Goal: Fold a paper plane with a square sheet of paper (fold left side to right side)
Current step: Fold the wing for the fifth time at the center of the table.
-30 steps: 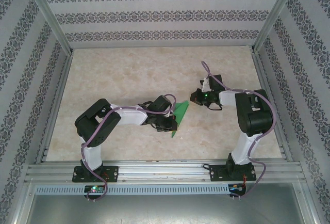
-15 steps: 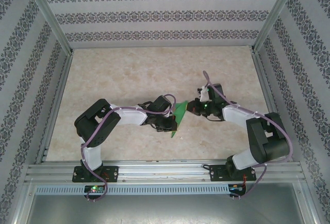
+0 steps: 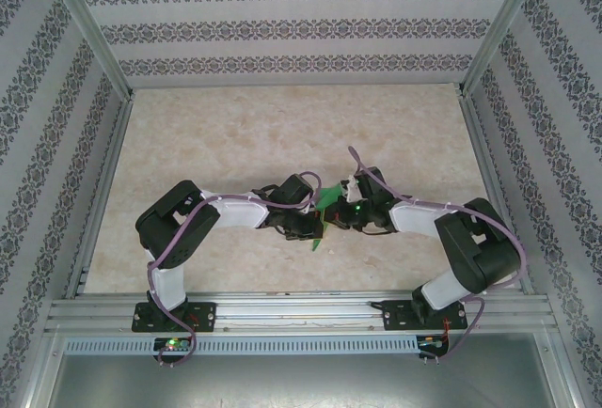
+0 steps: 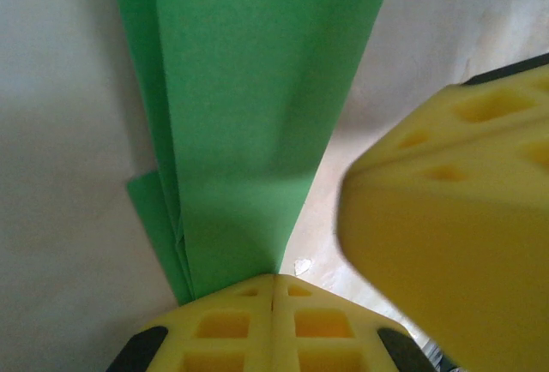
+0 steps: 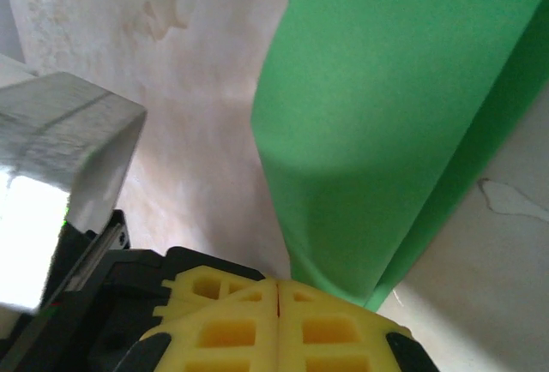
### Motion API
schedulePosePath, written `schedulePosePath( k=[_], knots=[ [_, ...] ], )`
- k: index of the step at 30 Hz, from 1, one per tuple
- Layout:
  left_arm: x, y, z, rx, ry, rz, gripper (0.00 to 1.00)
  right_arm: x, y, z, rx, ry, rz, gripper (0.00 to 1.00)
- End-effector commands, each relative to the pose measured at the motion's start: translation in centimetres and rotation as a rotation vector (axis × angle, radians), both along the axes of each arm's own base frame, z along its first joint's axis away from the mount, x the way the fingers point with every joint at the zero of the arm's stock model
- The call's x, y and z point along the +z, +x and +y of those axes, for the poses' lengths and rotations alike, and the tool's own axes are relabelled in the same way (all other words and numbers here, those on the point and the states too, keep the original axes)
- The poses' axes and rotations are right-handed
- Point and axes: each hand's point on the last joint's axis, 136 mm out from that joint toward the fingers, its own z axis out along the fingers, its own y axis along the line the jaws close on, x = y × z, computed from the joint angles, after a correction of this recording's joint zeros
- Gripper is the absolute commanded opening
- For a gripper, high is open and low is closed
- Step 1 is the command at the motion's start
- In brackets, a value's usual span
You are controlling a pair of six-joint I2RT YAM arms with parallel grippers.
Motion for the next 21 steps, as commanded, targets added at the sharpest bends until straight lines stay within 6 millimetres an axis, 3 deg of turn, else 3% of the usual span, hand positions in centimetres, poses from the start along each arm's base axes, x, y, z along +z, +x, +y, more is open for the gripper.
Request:
schedulePosePath(
  k=[1, 12, 21],
  knots=[
    [-4.2, -3.3, 4.0, 0.007, 0.211, 0.111, 0.04, -0.4, 0.3, 0.4, -0.023, -0.009, 0.017, 0.00],
    [-4.2, -3.3, 3.9, 0.005, 0.215, 0.114, 0.04, -3.2, -0.5, -0.1, -0.035, -0.076, 0.079, 0.00],
    [-4.3, -3.3, 3.9, 0.003, 0.219, 0.116, 0.04, -3.6, 1.2, -1.6, -0.039, -0.150, 0.028, 0.00]
  ],
)
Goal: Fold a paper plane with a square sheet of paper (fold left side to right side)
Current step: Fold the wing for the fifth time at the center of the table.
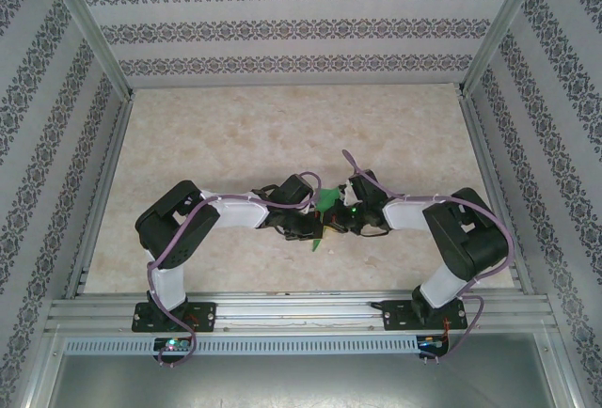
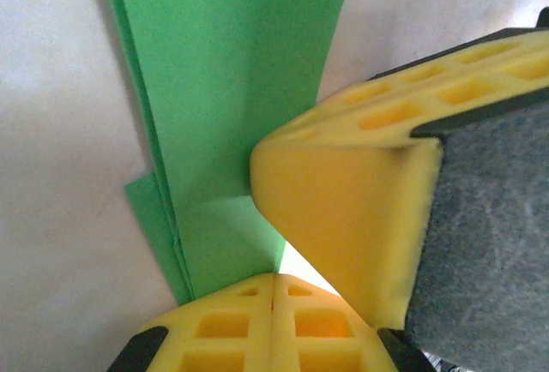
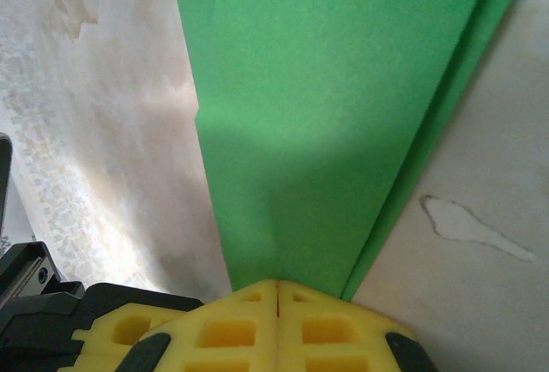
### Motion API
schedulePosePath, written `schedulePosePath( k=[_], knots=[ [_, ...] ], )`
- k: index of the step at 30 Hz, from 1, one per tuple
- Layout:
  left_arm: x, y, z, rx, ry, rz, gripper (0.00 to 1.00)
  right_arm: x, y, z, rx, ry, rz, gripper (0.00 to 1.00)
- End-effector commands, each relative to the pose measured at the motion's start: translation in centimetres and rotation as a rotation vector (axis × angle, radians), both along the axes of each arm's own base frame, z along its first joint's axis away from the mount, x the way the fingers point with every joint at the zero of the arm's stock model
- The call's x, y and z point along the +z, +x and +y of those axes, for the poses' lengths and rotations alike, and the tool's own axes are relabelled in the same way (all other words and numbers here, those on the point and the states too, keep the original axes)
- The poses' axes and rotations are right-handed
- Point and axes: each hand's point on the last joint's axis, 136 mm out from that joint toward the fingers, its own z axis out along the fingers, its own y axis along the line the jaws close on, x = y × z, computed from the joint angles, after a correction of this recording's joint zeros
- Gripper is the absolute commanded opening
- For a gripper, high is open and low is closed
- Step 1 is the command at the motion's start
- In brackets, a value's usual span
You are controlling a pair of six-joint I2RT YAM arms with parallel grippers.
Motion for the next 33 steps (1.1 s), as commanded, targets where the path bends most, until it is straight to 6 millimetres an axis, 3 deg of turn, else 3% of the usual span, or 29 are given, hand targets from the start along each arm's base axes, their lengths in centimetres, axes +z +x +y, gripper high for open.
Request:
schedulePosePath(
  k=[1, 15, 20, 27, 33],
  knots=[
    [-4.3, -3.2, 3.9, 0.003, 0.217, 0.115, 0.04, -1.2, 1.5, -1.7, -0.021, -0.094, -0.038, 0.00],
    [-4.3, -3.3, 3.9, 0.000, 0.220, 0.114, 0.04, -0.1, 6.9, -4.8, -0.070, -0.107, -0.119, 0.00],
    [-4.2, -3.3, 3.9, 0.001, 0.219, 0.111, 0.04, 1.4, 8.3, -5.3, -0.085, -0.088, -0.156, 0.00],
    [-4.1, -3.3, 3.9, 0.000, 0.222, 0.105, 0.04, 5.1, 7.6, -3.8, -0.063, -0.006, -0.212, 0.00],
    [-4.0, -3.2, 3.9, 0.001, 0.222, 0.100, 0.04, 4.4, 5.7, -1.3, -0.039, 0.031, -0.146, 0.00]
  ],
)
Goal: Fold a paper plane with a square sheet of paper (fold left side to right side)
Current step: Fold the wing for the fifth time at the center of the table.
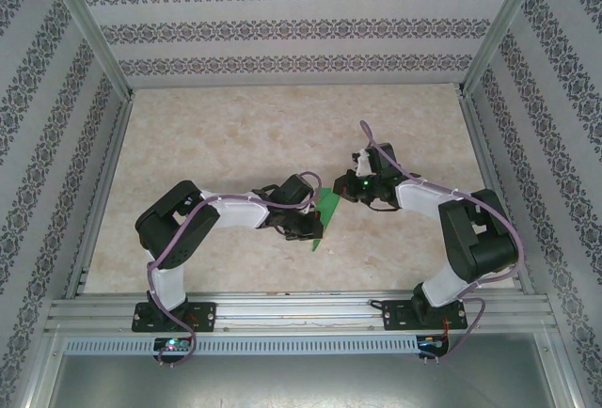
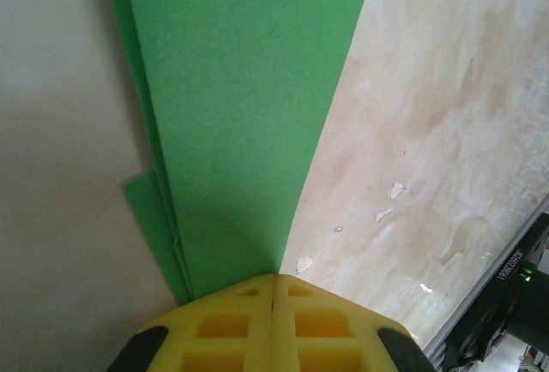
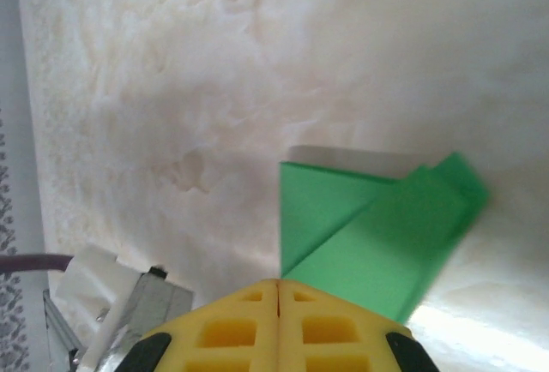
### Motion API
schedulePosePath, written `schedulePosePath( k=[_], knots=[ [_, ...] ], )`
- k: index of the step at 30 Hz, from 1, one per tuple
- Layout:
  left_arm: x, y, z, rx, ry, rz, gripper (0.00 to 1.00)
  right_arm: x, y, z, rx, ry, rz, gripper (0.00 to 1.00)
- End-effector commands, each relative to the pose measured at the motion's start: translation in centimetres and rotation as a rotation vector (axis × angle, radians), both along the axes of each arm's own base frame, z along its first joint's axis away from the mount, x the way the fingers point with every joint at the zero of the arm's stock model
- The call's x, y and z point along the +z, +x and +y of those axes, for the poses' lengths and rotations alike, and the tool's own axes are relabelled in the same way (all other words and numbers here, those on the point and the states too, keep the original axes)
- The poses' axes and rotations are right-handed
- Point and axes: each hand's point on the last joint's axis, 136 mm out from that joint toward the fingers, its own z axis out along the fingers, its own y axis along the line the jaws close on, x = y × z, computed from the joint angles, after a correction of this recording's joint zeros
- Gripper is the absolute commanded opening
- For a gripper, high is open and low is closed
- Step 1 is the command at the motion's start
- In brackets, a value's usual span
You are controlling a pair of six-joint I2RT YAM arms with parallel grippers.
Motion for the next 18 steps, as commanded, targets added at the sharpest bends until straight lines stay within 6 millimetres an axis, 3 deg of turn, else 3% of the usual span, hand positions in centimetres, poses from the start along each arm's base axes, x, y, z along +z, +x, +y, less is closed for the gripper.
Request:
schedulePosePath(
  k=[1, 12, 18],
  knots=[
    [-4.0, -3.2, 3.9, -0.002, 0.216, 0.103, 0.04, -1.1, -1.5, 1.4, 0.013, 0.025, 0.073, 0.00],
    [-2.5, -2.5, 2.8, -0.010, 0.174, 0.076, 0.05, -6.0, -3.3, 1.2, 0.002, -0.034, 0.211, 0.00],
    [1.0, -1.2, 0.9, -0.028, 0.080, 0.019, 0.09, -8.4, -4.7, 0.2, -0.004, -0.093, 0.278, 0.00]
  ],
)
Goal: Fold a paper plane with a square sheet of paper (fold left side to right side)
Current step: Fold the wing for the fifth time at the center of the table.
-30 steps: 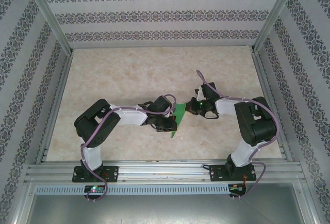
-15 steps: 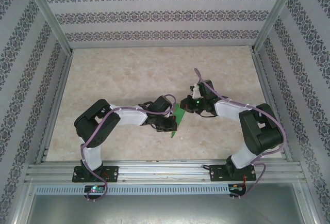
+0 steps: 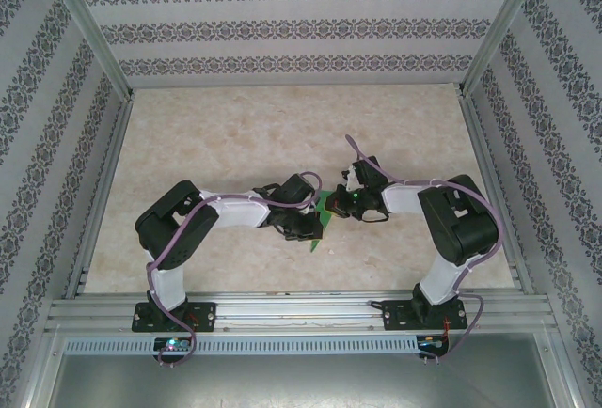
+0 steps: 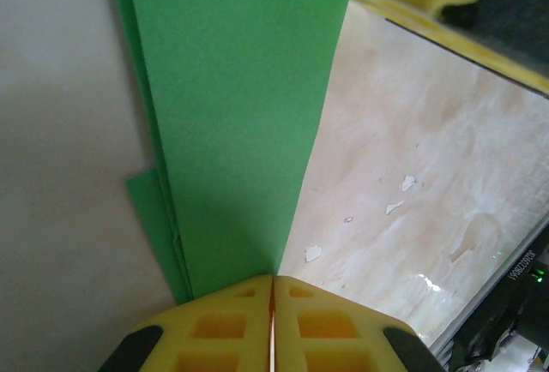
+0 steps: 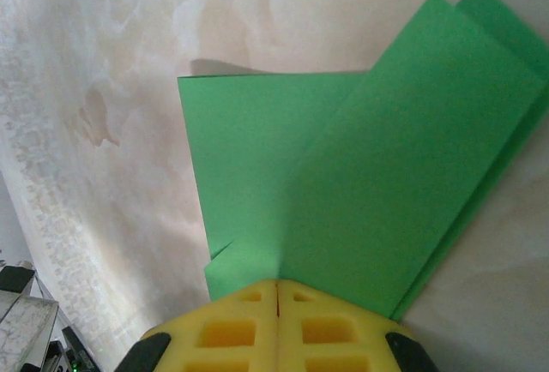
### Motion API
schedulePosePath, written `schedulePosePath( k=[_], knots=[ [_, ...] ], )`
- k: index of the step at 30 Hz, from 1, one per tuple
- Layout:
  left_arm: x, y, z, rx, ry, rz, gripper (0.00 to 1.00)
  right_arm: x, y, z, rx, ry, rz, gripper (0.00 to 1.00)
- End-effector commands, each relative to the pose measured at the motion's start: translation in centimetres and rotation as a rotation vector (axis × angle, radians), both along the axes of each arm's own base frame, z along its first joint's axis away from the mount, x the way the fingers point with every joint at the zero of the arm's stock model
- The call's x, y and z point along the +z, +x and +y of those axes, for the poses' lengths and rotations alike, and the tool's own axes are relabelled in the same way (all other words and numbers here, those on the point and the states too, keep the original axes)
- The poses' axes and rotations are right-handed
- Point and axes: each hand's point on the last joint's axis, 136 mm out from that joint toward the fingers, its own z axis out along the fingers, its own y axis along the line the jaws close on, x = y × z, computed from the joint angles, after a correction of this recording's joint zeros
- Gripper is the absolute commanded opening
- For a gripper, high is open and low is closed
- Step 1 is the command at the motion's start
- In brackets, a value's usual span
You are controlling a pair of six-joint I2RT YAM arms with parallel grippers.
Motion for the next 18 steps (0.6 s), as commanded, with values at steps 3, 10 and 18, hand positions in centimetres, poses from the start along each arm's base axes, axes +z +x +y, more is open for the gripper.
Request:
schedulePosePath(
  k=[3, 10, 18],
  knots=[
    [3.1, -0.7, -0.4, -0.035, -0.018, -0.012, 0.09, -3.7, -2.4, -1.6, -0.007, -0.092, 0.109, 0.00],
    [4.8, -1.8, -1.2, -0.019, -0.131, 0.044, 0.09, -4.2, -2.9, -1.6, 0.005, -0.098, 0.120, 0.00],
    [2.9, -2.7, -1.2, -0.014, -0.149, 0.109, 0.08, -4.7, -3.1, -1.8, 0.011, -0.114, 0.131, 0.00]
  ],
)
